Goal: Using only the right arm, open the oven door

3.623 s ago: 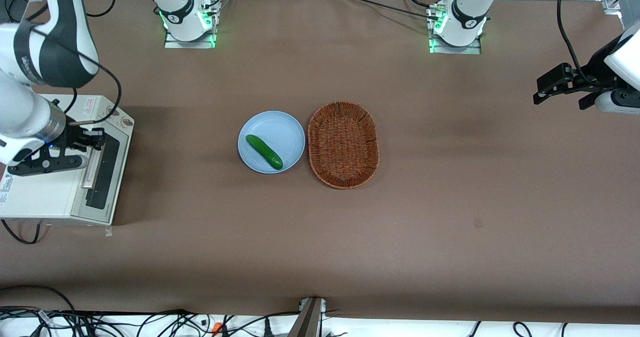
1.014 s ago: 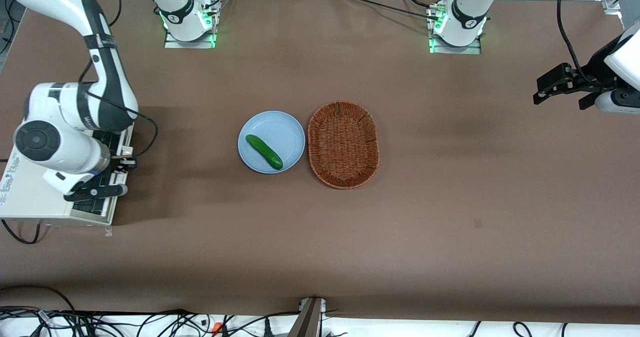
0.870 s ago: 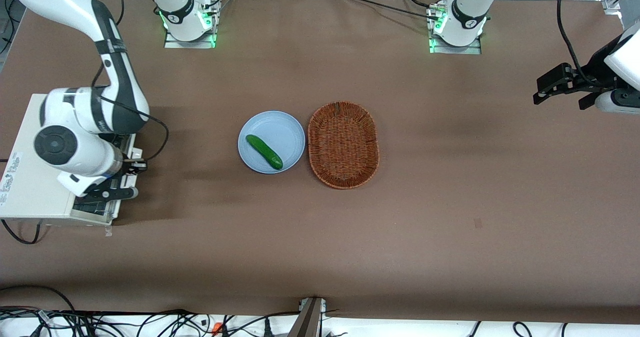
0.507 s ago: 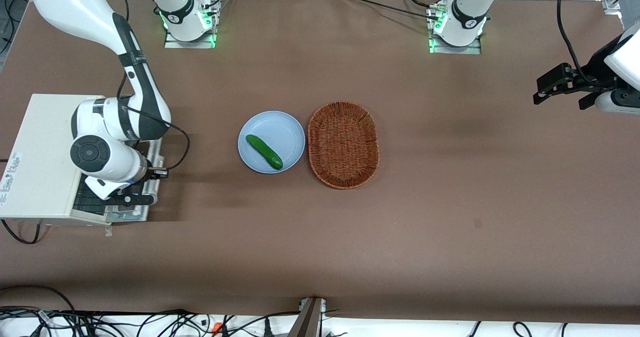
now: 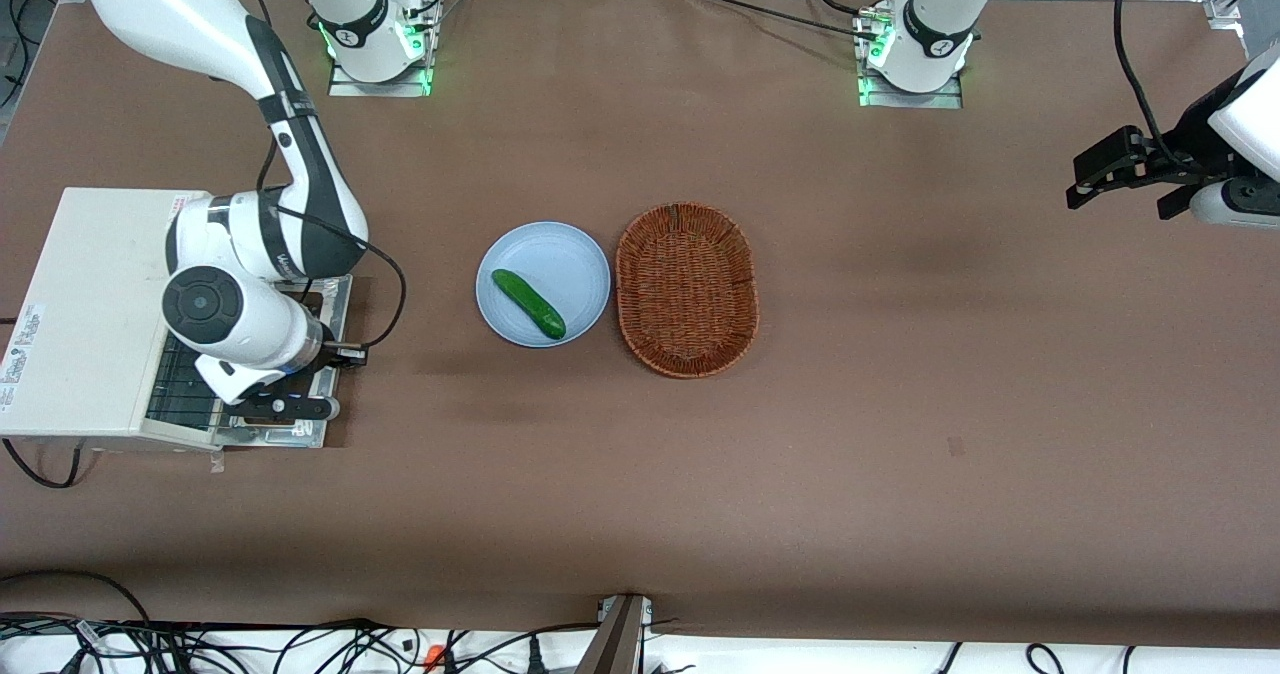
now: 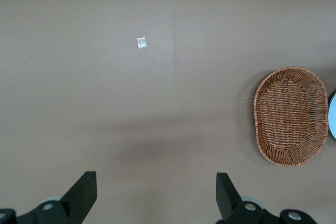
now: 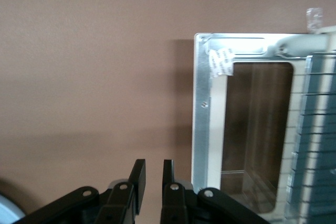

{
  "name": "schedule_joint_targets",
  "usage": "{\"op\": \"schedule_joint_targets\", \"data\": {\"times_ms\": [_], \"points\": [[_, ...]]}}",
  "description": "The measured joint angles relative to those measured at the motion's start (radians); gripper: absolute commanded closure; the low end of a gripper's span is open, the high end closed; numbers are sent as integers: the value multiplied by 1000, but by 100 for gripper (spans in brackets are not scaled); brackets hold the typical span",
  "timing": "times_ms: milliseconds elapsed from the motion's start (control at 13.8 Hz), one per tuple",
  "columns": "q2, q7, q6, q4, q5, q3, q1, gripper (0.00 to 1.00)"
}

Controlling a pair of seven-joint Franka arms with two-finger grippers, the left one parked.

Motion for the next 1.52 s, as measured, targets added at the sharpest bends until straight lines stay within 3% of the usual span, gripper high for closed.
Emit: {"op": "schedule_joint_targets", "data": {"times_ms": [72,217,870,1159,1522], "points": [[-26,0,-28,7,1,-1,-1,42],[-102,-6,-90,11,12,-1,-1,0],[-453,-67,-299,-20,72,110,-101,0],[-550,-117,-376,-24,120,124,-141,0],[-589,-146,-395,-36,127,134,-152,0]]}}
